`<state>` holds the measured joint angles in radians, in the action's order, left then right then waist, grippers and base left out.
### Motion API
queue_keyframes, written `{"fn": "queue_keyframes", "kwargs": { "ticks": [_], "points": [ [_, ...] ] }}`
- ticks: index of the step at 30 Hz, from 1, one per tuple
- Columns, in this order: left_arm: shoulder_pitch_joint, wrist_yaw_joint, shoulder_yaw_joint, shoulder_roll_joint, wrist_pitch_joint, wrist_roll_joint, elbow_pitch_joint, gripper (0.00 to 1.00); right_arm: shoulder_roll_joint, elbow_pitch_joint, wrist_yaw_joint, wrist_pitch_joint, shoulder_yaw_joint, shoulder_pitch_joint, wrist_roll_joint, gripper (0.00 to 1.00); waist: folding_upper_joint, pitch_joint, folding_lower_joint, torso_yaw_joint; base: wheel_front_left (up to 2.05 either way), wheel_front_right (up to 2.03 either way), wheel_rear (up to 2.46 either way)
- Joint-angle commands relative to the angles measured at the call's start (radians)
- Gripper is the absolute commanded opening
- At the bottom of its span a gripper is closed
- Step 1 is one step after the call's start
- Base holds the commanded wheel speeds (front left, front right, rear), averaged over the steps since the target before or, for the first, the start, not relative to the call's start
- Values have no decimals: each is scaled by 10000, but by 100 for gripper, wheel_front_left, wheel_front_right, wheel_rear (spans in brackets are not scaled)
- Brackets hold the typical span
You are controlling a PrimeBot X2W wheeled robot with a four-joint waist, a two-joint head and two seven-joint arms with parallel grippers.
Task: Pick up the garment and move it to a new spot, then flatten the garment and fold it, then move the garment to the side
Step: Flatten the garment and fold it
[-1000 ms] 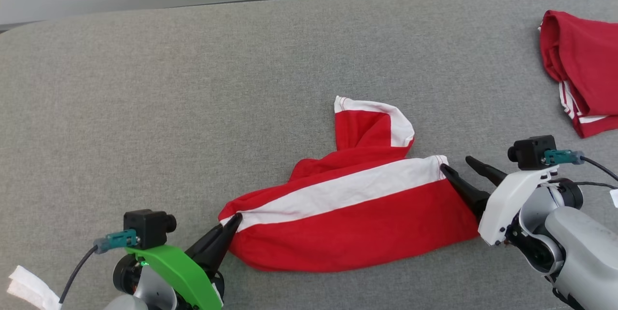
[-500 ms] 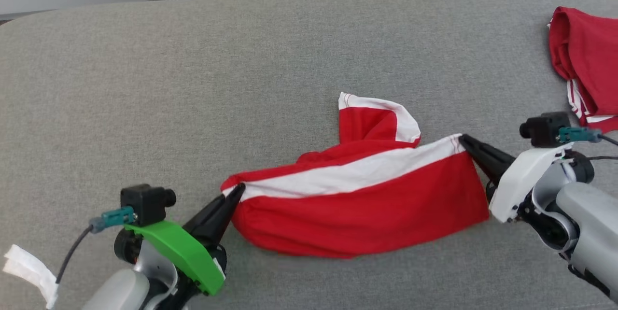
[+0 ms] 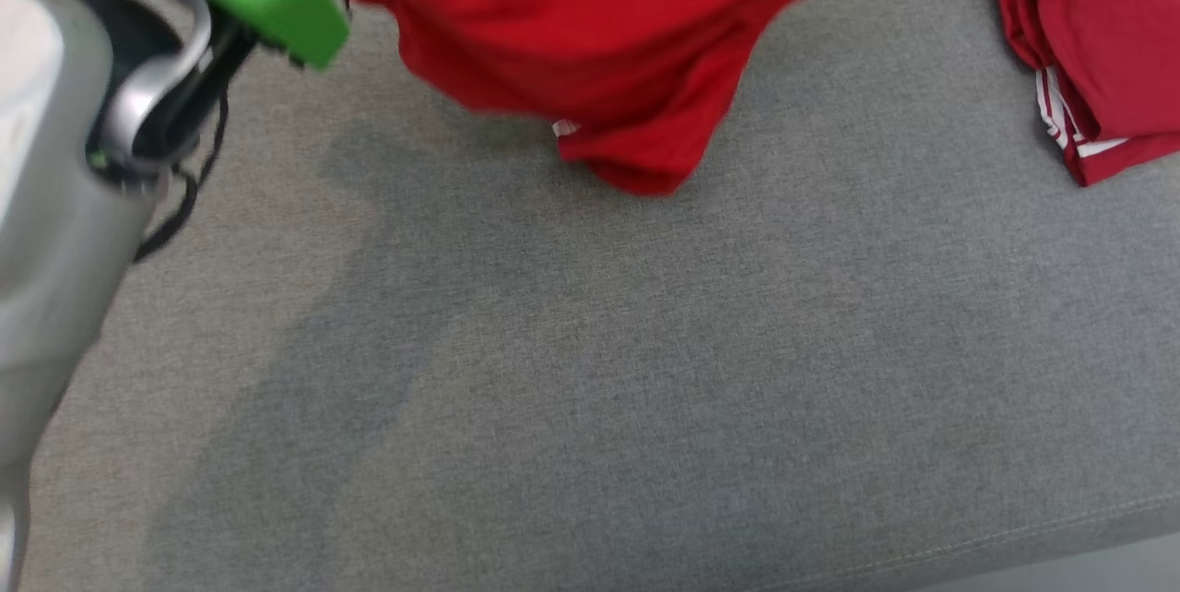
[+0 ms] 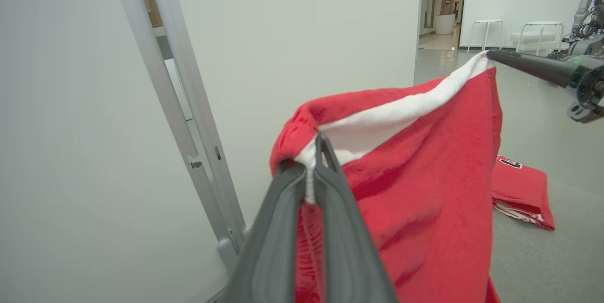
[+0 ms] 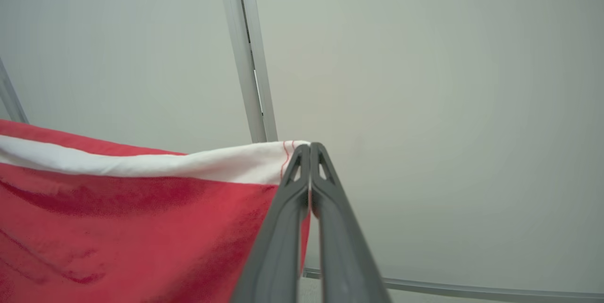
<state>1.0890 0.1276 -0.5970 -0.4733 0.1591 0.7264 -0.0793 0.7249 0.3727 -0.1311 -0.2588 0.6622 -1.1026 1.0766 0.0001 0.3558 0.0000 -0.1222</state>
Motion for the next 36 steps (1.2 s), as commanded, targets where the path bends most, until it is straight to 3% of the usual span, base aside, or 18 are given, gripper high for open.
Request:
{"fn": "queue_keyframes", "kwargs": {
  "ticks": [1,7,12,17,20,28,36],
  "points": [
    [1200,35,-296,217,-352,-369,-351,0,-173,26,10,-67,-709,-642,-526,0,-1,1263,0,-823,0,0,0],
    [4455,32,-1379,905,-2696,-1261,-2239,0,-769,-535,10,-59,-3092,-1416,-2597,0,-1,1704,0,-1162,0,0,0],
    [4531,33,-2582,988,-3750,-737,-3147,0,-919,-1217,9,-61,-3435,-437,-3207,0,-1,1592,0,-1158,0,0,0],
    [2874,31,-4126,536,-4117,60,-3270,0,-913,-1834,12,-62,-3197,1689,-3332,0,-1,1427,0,-1028,0,0,0],
    [1407,32,-4561,280,-4223,281,-3072,0,-1054,-2052,12,-63,-3226,3238,-3316,0,-1,1246,0,-987,0,0,0],
    [-4259,31,-3385,-323,-4250,1526,-1036,0,-1306,-3100,12,-63,-4123,7703,-3029,0,-1,137,0,-837,0,0,0],
    [-7831,-593,-3237,-780,-4241,1737,847,0,-1239,-4731,12,-64,-5449,11675,-2646,0,-1,-1009,0,-220,0,0,0]
  ]
}}
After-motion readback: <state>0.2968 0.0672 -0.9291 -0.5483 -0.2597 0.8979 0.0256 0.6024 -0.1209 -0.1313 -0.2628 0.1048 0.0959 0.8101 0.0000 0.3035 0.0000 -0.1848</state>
